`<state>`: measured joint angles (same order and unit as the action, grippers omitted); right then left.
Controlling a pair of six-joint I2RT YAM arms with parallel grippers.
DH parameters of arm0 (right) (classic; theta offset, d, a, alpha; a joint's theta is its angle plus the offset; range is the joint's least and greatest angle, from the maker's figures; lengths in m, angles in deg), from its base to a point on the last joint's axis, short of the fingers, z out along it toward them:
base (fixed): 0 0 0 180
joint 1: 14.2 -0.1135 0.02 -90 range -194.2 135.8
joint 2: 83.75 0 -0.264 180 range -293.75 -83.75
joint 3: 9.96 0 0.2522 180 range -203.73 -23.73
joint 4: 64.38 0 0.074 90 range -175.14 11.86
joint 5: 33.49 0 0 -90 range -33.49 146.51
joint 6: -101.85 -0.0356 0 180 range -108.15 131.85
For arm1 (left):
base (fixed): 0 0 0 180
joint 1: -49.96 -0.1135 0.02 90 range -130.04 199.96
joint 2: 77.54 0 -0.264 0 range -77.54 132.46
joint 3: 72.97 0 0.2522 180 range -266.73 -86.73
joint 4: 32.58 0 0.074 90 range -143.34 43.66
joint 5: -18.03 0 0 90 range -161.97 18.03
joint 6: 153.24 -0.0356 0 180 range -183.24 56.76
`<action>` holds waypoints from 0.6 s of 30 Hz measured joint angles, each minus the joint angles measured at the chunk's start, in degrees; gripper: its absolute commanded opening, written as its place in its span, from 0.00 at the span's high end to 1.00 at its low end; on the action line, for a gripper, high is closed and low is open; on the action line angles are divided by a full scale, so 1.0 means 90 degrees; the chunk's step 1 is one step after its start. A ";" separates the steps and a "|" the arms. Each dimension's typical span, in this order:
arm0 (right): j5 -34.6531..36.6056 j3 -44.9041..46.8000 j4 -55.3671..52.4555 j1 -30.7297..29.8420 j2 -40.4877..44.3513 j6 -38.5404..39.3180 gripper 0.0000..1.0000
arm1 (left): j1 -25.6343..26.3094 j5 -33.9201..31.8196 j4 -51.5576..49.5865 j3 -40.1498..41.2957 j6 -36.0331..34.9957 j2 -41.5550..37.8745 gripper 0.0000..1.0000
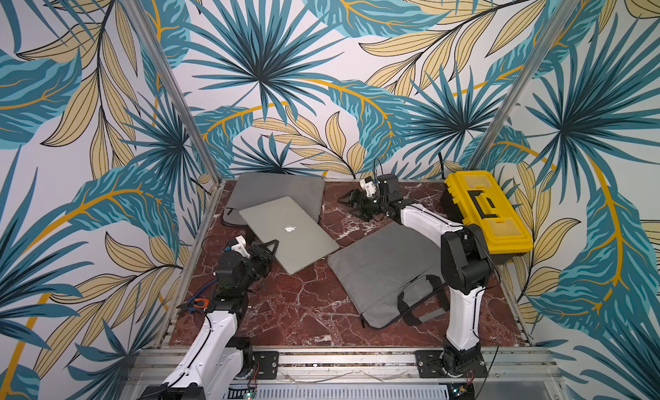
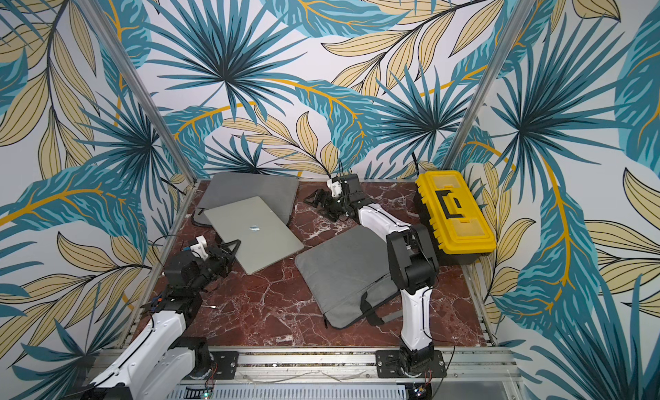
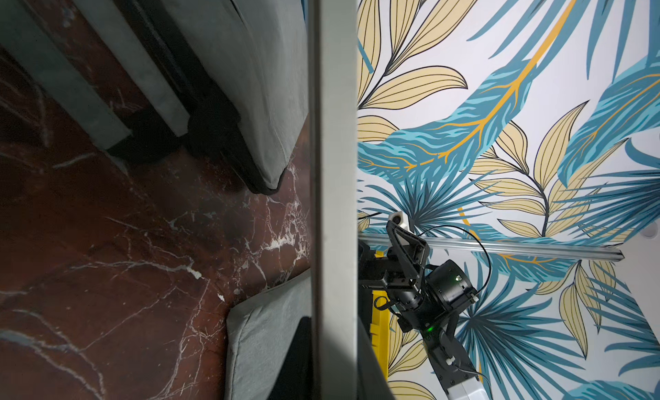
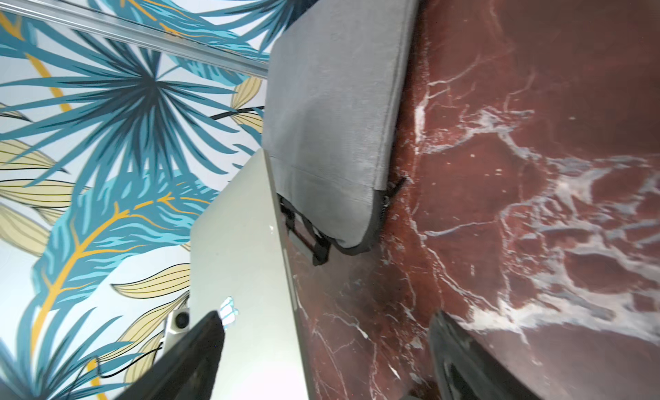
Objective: Open the zippered laptop bag and take out the laptop
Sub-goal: Place the laptop at the center of the board.
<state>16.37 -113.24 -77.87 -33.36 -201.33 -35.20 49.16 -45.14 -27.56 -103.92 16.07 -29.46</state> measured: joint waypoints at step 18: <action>-0.0879 0.1158 0.2174 -0.0396 0.0000 -0.1336 0.24 | -0.0192 0.0617 0.0126 0.0000 0.0146 -0.0491 1.00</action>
<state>8.46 -102.81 -58.31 -36.92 -201.33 -47.22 47.44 -39.59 -26.42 -103.92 17.38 -33.88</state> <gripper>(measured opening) 0.770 0.162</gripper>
